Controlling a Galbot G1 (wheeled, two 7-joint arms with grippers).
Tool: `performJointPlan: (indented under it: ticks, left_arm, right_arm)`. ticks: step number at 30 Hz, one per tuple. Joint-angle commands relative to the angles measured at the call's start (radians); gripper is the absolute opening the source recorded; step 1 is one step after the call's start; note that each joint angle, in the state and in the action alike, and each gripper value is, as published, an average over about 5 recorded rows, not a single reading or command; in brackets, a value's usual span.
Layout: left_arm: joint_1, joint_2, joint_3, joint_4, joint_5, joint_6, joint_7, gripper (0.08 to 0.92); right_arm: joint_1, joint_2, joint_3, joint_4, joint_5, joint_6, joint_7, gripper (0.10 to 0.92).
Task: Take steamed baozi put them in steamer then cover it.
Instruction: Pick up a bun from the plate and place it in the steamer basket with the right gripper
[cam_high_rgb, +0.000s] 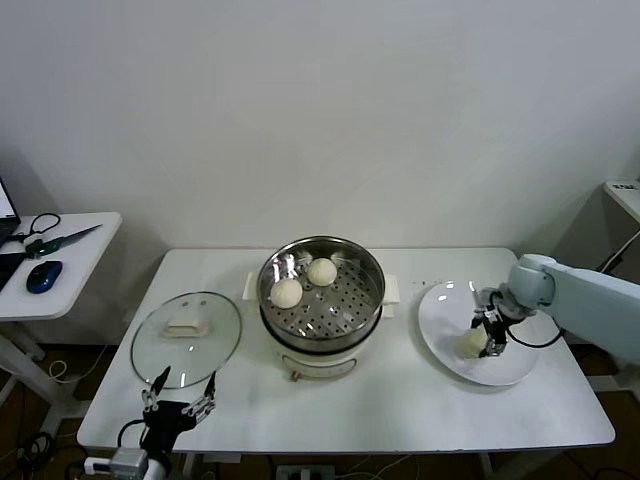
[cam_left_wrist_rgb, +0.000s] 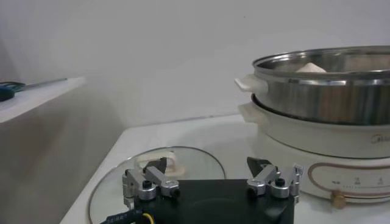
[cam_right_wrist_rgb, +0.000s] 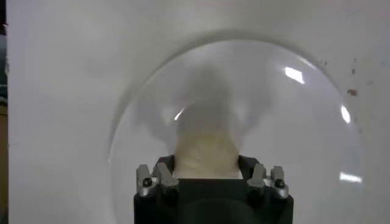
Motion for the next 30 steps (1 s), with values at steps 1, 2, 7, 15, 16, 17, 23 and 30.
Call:
performJointPlan:
  ticks: [1,2,7,15,16,17,23,30]
  left_arm:
    - [-0.002,-0.006,0.007,-0.003,0.012,0.001,0.001,0.823]
    - [-0.002,-0.008,0.008,-0.004,0.014,0.001,0.001,0.823]
    - [-0.002,-0.010,0.010,-0.007,0.020,0.002,0.001,0.823]
    - [-0.006,-0.012,0.010,-0.029,0.023,0.011,0.004,0.823]
    - [-0.006,-0.012,0.009,-0.033,0.023,0.013,0.004,0.823]
    - [-0.006,-0.012,0.007,-0.036,0.023,0.015,0.004,0.823]
    - [0.000,-0.015,0.002,-0.052,0.021,0.019,0.004,0.823]
    - [0.003,-0.013,-0.008,-0.050,0.020,0.014,0.002,0.823]
  right_arm:
    - [0.476,0.104,-0.265,0.068,0.032,0.193,-0.107,0.695]
    - [0.530,0.129,-0.267,0.089,0.034,0.228,-0.115,0.697]
    - [0.715,0.265,-0.218,0.234,0.031,0.365,-0.115,0.699]
    - [0.622,0.468,-0.085,0.469,-0.072,0.377,-0.004,0.704]
    - [0.589,0.488,-0.075,0.481,-0.091,0.374,0.008,0.704]
    - [0.560,0.504,-0.067,0.489,-0.111,0.372,0.020,0.704]
    - [0.406,0.576,-0.076,0.474,-0.249,0.385,0.077,0.704]
    - [0.285,0.599,-0.096,0.407,-0.368,0.394,0.101,0.699]
